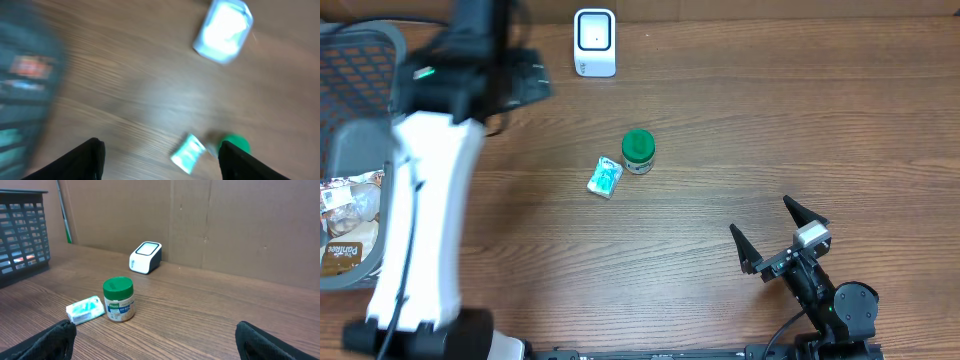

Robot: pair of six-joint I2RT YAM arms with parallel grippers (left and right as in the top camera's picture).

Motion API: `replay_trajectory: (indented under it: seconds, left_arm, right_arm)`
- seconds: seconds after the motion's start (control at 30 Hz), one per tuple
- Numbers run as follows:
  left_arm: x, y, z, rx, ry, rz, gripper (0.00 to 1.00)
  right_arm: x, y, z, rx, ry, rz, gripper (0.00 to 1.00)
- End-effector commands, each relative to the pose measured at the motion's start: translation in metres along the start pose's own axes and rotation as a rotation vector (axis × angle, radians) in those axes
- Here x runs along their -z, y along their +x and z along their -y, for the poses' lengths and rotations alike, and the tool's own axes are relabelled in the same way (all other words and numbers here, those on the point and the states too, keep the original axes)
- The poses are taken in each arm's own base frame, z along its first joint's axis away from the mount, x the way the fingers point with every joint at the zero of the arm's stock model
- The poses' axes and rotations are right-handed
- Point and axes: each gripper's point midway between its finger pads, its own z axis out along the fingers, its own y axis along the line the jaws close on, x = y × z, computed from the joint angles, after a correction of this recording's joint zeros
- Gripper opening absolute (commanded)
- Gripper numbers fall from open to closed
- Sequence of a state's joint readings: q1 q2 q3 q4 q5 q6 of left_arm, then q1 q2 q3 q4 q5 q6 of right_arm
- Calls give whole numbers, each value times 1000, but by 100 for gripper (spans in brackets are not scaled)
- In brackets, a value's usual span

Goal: Scan the item barcode
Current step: 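Release the Kleenex pack on the table and withdraw left gripper, then reach into the basket and grasp the clear snack bag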

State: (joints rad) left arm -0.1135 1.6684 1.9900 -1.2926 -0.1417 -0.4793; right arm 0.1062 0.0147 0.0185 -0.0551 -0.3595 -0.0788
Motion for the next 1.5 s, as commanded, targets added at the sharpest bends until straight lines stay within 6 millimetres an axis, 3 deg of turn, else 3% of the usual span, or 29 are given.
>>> replay_trajectory:
  seconds: [0.0, 0.17, 0.3, 0.63, 0.8, 0.93, 1.2, 1.47]
  left_arm:
    - [32, -28, -87, 125, -182, 109, 79]
    - [33, -31, -166, 265, -317, 88, 81]
    - [21, -24, -213, 329, -409, 49, 80]
    - [-29, 33, -289, 458, -583, -81, 80]
    - [-50, 60, -317, 455, -664, -122, 79]
    - [-78, 79, -333, 352, -670, -153, 80]
    - [-116, 94, -349, 220, -663, -178, 87]
    - [-146, 105, -365, 173, -662, -241, 86]
  right_arm:
    - [0, 2, -2, -2, -6, 3, 100]
    - [0, 2, -2, -2, -6, 3, 100]
    - [0, 2, -2, -2, -6, 3, 100]
    - [0, 2, -2, -2, -6, 3, 100]
    - [0, 2, -2, -2, -6, 2, 100]
    - [0, 2, -2, -2, -6, 3, 100]
    - [0, 2, -2, -2, -6, 3, 100]
    - [0, 2, -2, -2, -6, 2, 100]
